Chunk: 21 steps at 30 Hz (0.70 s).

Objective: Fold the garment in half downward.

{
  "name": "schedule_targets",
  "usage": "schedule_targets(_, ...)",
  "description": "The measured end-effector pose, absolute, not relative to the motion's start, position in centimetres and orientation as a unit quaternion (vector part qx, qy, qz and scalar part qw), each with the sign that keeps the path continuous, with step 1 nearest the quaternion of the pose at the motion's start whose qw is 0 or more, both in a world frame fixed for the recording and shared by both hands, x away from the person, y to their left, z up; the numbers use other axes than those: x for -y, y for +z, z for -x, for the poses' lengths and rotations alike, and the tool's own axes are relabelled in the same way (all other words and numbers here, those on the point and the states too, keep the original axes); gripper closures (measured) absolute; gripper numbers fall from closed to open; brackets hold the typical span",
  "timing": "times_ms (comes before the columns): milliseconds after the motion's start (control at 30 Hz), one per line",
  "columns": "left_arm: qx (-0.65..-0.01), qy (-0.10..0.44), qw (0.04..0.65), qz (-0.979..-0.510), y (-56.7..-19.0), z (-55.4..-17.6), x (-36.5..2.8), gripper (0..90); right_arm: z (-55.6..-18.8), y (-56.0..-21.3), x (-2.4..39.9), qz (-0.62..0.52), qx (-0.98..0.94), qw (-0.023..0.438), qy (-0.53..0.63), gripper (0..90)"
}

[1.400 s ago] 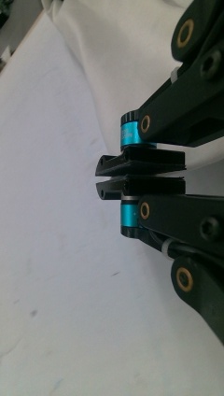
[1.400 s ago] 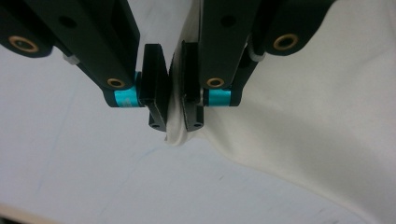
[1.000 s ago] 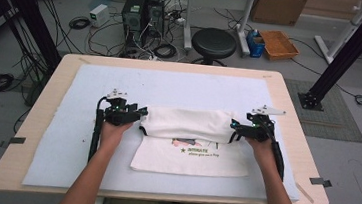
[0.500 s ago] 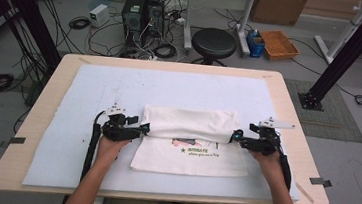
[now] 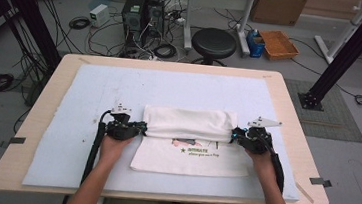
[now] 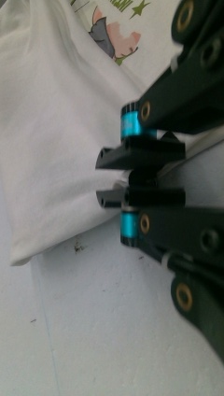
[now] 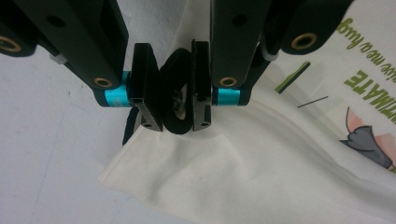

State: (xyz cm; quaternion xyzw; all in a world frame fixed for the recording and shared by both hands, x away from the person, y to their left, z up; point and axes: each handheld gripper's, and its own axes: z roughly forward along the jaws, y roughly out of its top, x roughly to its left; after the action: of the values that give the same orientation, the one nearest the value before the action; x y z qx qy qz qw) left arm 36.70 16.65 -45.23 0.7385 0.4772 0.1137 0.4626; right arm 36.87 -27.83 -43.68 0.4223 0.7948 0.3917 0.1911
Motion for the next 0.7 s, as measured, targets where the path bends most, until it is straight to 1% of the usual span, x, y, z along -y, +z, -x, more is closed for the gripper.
schedule_targets(200,-0.464,0.133,0.49,-0.726,-44.4,-35.8,-17.1,85.2,-36.4,-43.5,28.2,-0.41,-0.796,0.195,0.401,79.2)
schedule_targets(333,-0.448,0.137,0.517,-0.717,-43.4,-35.0,-17.5,85.3,-35.9,-43.2,28.4,-0.406,-0.792,0.191,0.414,80.1)
schedule_targets(500,-0.419,0.131,0.529,-0.726,-42.6,-33.3,-18.1,85.2,-34.2,-42.2,29.0,-0.384,-0.789,0.185,0.442,80.6)
schedule_targets(700,-0.375,0.097,0.523,-0.76,-42.8,-30.1,-18.4,85.2,-31.6,-42.2,30.3,-0.353,-0.803,0.165,0.452,80.6)
